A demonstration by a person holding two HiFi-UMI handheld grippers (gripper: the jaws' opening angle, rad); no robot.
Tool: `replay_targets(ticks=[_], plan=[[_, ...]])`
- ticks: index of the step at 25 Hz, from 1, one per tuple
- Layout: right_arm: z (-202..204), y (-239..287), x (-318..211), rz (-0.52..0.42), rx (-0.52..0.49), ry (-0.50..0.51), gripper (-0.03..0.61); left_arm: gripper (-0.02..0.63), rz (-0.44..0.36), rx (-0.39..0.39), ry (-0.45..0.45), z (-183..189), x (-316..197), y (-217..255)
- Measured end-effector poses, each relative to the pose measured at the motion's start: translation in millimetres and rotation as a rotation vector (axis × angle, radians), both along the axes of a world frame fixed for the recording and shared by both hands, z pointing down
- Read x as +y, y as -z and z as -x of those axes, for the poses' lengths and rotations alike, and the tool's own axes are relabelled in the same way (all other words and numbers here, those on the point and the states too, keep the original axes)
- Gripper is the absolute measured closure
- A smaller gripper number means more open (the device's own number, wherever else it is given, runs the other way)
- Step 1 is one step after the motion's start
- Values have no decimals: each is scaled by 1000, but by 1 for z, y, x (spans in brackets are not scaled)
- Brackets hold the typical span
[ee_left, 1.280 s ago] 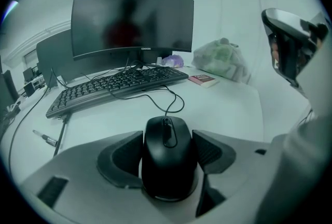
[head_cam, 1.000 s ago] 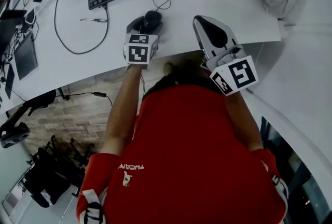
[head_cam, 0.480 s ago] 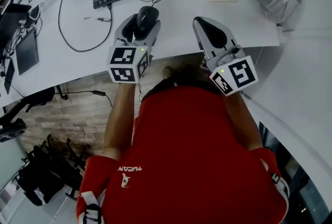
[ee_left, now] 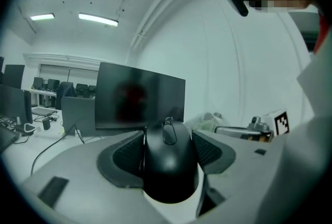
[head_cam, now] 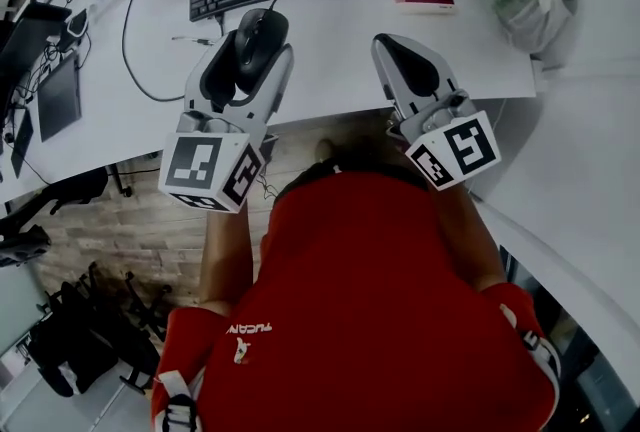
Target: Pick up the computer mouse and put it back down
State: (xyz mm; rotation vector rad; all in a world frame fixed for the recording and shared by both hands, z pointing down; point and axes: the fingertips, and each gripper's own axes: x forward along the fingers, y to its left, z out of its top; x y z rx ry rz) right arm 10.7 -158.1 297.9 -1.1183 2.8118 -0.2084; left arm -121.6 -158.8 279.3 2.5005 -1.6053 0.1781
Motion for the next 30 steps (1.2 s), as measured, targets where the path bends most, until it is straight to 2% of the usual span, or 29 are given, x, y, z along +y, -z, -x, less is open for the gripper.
replay_targets(ticks=[7, 12, 19, 25, 30], plan=[[1, 13, 1, -26, -13, 10, 574, 327, -57, -11, 29, 6, 14, 54], [0, 13, -1, -22, -12, 4, 574, 327, -82, -37, 36, 10, 14, 60], [-4, 4, 0, -6, -8, -6, 574, 327, 14, -60, 31, 15, 0, -4], [-5, -2, -1, 11, 3, -22, 574, 327, 153, -104, 24, 16, -9, -75], [-7, -9, -1, 25, 14, -33, 574, 327, 239, -130, 11, 11, -15, -124]])
